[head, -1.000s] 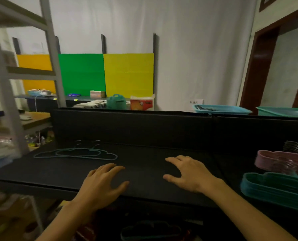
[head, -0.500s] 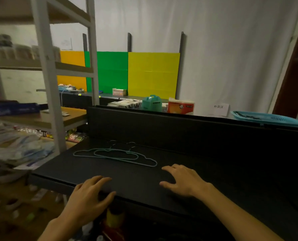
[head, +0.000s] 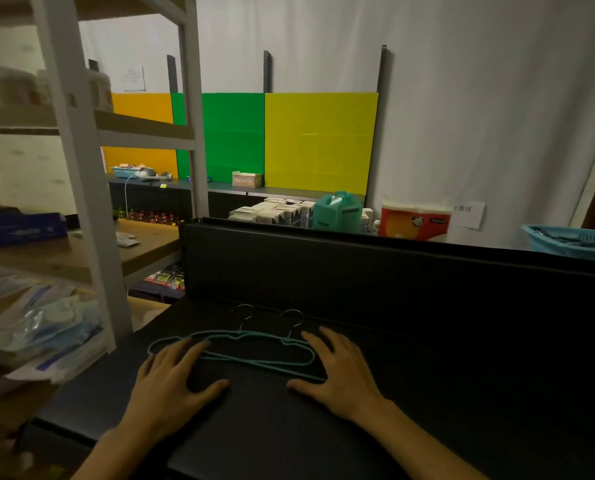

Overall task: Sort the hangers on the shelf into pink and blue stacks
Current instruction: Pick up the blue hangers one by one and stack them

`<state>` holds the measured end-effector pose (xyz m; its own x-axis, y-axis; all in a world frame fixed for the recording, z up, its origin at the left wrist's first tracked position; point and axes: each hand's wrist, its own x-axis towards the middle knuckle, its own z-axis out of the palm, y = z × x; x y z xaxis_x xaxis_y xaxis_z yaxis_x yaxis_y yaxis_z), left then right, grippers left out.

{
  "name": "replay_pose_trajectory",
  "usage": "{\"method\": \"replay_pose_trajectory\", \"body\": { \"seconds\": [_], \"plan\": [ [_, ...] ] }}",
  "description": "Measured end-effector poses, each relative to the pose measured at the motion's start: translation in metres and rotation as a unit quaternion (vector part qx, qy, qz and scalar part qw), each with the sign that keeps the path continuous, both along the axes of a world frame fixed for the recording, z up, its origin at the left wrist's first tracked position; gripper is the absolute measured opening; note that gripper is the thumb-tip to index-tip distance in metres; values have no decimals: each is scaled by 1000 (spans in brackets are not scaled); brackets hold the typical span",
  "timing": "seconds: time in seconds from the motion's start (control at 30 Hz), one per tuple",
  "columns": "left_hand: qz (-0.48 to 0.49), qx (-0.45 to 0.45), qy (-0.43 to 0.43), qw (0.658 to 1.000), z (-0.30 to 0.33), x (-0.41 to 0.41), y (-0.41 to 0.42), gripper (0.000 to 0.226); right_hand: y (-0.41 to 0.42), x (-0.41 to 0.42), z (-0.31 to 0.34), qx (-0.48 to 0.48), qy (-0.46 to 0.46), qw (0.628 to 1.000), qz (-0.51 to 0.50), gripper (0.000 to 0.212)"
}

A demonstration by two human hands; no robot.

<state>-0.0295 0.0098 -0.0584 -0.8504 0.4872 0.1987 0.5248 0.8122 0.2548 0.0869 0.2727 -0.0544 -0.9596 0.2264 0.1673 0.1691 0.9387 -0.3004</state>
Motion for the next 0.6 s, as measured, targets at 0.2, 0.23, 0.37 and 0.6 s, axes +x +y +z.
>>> {"method": "replay_pose_trajectory", "body": {
  "seconds": [0.2,0.23,0.37,0.6],
  "plan": [
    [-69,-14,-8,998,-4,-58,17,112,-2,-36,0,-11,-42,999,-3,89],
    [-84,-20,-9,996,-4,-64,20,111,-2,-35,1,-12,-44,999,-2,86],
    [-150,-12,-56,987,0,-85,31,104,-5,-35,2,-22,-46,999,-13,87],
    [-232,38,-33,972,-1,-92,31,99,-27,-28,-4,33,-13,995,-96,76]
  ]
}}
